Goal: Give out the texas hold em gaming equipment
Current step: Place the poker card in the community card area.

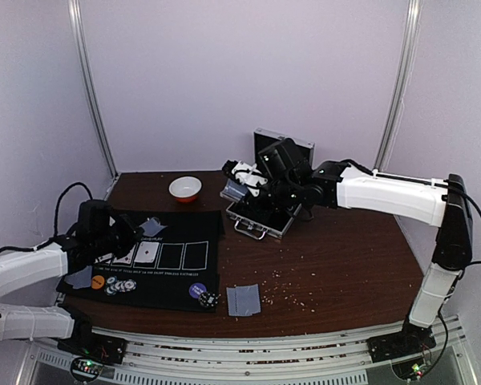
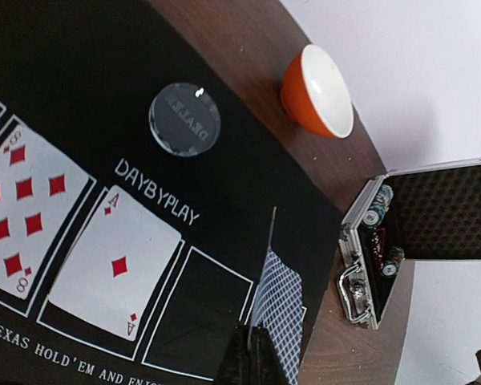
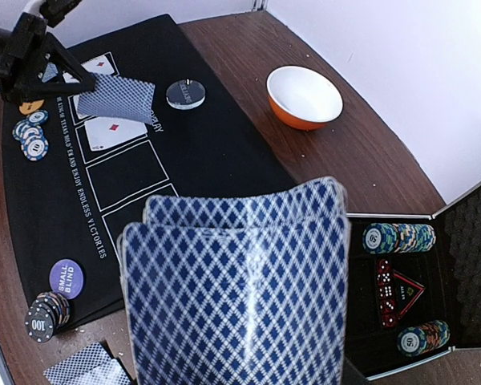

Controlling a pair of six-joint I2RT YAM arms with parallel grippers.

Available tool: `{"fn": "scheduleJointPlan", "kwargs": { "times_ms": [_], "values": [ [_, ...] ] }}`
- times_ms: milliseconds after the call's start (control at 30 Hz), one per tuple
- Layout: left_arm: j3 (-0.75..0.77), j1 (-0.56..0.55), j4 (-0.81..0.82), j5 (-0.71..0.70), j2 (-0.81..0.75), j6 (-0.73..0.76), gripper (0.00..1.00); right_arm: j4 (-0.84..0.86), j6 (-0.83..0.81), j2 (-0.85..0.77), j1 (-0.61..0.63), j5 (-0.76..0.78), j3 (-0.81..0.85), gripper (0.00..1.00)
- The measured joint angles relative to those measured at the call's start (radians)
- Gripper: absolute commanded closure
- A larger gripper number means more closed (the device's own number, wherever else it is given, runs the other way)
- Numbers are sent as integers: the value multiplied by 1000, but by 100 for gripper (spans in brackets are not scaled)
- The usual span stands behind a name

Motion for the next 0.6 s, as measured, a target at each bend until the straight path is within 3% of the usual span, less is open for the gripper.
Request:
{"fn": "scheduleJointPlan", "kwargs": {
  "times_ms": [333,467,600],
  "values": [
    [21,-120,-23,-132,249,-214,100,-1,0,-17,0,0,-14,57],
    [31,-158,-56,-150,289,-274,86,0,0,-33,0,0,-18,57],
    [45,-178,-83,-148,309,-296,81,0,0,-39,0,0,-18,57]
  ]
}}
